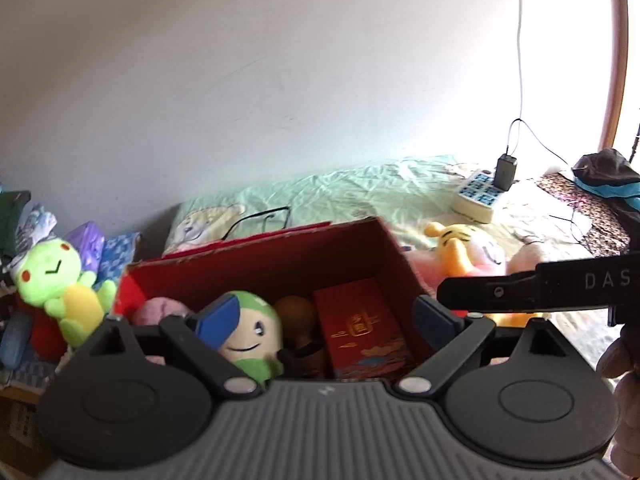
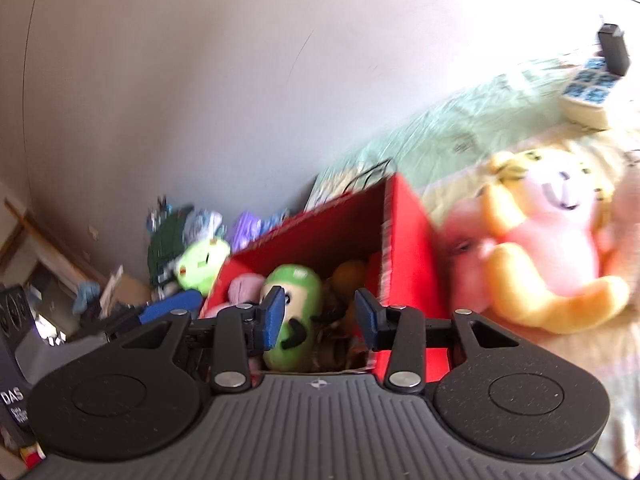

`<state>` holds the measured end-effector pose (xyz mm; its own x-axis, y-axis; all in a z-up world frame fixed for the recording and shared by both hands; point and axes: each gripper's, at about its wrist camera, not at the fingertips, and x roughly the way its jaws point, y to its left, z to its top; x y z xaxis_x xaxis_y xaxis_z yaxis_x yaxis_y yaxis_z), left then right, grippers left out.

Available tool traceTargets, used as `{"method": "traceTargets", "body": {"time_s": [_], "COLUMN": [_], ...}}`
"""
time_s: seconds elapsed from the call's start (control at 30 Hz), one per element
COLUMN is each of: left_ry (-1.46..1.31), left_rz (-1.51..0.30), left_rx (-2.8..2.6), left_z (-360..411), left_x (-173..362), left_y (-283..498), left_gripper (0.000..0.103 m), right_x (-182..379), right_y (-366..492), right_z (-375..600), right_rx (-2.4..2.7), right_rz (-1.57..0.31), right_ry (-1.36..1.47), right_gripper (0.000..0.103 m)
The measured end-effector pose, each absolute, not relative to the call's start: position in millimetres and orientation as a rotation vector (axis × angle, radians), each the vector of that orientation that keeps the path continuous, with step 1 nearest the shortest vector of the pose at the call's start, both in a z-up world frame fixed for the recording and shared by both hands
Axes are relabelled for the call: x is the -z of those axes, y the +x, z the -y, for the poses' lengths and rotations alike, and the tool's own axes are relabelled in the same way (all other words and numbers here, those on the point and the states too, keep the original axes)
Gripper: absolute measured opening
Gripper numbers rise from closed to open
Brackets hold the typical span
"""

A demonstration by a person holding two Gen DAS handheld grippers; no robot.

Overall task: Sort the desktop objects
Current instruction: 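Move both grippers to either side of the white rabbit plush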

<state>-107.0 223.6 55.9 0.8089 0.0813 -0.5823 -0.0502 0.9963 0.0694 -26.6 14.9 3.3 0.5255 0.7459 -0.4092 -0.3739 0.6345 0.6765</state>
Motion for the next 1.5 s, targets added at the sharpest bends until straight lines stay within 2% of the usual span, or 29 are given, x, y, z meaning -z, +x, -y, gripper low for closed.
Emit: {"method": "traceTargets", "body": {"time_s": [0.27, 0.7, 1.03, 1.2, 1.4, 1.5], "left_ry": [0.084, -0.026, -0.103, -0.098, -0.078, 0.0], "left_rz": [-0.592, -0.693, -0.845, -0.83, -0.896, -0.863], "left_rx": [0.095, 0.3, 0.299, 0.4, 0.52, 0.544], "left_z": [-137.1, -26.6, 3.8, 31.2, 71.2, 85.0], "left_x": [-61.3, 6.1, 65.3, 61.5, 71.3, 64.7], "left_y": [-85.9, -23.1, 45.6, 39.7, 33.6, 20.2], "left_gripper": [0.095, 0.093, 0.093, 0.093, 0.093, 0.087], "right_x": [12.2, 72.7, 81.2, 78.8, 72.9, 69.2], "right_y": [-18.3, -11.5, -3.0, 14.5, 40.7, 49.4], "right_z": [80.8, 210.3, 255.7, 271.2, 283.0, 285.1], "right_rx": [-0.534, -0.244, -0.225, -0.228, -0.232, -0.251], "right_rz": [-0.759, -0.869, -0.878, -0.862, -0.832, -0.828], "right_ry": [0.688, 0.703, 0.716, 0.738, 0.744, 0.712], "right_gripper": [0.043, 0.043, 0.043, 0.043, 0.043, 0.043]}}
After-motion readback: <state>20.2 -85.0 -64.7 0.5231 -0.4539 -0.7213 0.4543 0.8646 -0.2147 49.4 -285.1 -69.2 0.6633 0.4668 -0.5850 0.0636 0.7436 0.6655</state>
